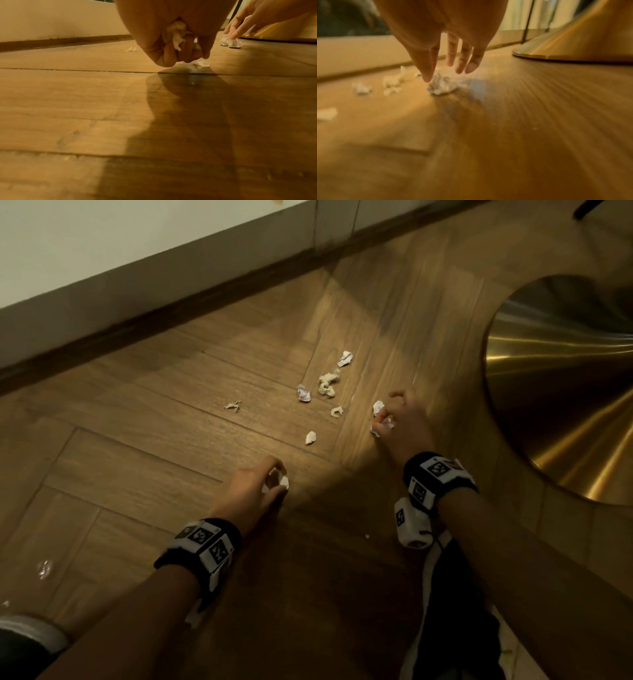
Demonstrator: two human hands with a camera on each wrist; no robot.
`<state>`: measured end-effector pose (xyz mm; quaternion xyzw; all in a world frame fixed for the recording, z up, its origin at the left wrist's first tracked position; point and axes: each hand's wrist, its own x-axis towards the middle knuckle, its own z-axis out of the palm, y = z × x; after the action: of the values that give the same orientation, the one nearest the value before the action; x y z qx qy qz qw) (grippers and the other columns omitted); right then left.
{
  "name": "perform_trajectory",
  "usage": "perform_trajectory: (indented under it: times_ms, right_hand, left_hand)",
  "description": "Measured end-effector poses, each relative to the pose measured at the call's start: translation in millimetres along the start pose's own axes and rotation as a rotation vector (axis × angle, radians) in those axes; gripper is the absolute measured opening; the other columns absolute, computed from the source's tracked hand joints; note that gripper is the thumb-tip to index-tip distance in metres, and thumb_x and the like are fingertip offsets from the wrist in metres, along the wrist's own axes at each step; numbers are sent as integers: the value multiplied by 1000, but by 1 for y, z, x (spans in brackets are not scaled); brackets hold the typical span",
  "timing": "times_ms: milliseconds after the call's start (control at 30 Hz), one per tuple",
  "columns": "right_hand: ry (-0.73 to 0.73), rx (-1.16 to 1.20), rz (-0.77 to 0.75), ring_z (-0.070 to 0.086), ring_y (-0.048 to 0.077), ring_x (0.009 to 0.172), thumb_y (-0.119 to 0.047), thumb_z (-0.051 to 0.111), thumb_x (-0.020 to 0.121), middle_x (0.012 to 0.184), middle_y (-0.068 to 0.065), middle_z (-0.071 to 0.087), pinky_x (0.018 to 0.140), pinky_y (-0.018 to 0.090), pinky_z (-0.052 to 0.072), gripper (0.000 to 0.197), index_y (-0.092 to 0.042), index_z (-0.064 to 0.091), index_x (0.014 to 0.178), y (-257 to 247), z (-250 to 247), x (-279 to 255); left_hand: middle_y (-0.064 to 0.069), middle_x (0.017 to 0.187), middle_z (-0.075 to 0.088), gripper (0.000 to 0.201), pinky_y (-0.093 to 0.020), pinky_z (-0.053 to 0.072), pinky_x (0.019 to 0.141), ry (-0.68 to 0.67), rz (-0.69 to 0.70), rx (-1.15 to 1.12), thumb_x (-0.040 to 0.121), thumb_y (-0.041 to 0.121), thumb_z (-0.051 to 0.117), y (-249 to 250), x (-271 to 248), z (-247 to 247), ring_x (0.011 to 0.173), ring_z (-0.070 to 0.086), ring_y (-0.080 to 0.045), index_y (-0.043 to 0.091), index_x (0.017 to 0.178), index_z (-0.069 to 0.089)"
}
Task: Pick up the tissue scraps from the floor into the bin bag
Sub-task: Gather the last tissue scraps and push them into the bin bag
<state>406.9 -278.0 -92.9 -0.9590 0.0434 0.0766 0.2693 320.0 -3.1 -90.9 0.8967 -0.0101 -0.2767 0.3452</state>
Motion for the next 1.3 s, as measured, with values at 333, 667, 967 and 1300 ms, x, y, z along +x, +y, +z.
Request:
perform_trajectory:
  times_ms: [333, 667, 967, 1300]
  right_hand:
    - [-114, -47, -80, 51, 10, 88, -12, 69, 81, 91, -1, 58, 76, 22, 37, 7, -11, 63, 78, 7, 6, 6]
    - [-291, 180, -48, 55, 1, 83, -14, 71, 81, 90, -6, 64, 71, 10, 36, 5, -13, 70, 85, -48, 3, -34]
    - [-694, 94, -290, 56, 5, 74, -15, 70, 81, 87, 2, 67, 64, 11, 40, 6, -9, 71, 83, -123, 28, -71]
    - [-688, 6, -272, 56, 18, 91, -13, 60, 85, 102, 5, 55, 71, 21, 43, 13, -9, 66, 96, -152, 58, -113]
  left_hand:
    - [5, 89, 63, 4, -29, 51, 73, 97, -86, 8, 89, 25, 63, 5, 9, 7, 85, 59, -12, 23, 92, 60]
    - [4, 90, 61, 12, -31, 50, 73, 165, -243, -417, 90, 29, 60, 22, 7, 6, 84, 57, -11, 18, 84, 58]
    - [-3, 79, 56, 12, -30, 42, 65, 195, -530, -964, 90, 16, 53, 30, -6, 16, 74, 52, -17, 11, 79, 55]
    - [-2, 73, 50, 25, -18, 49, 42, 137, -527, -1192, 99, 17, 38, 25, -42, 24, 53, 57, -7, 16, 76, 50]
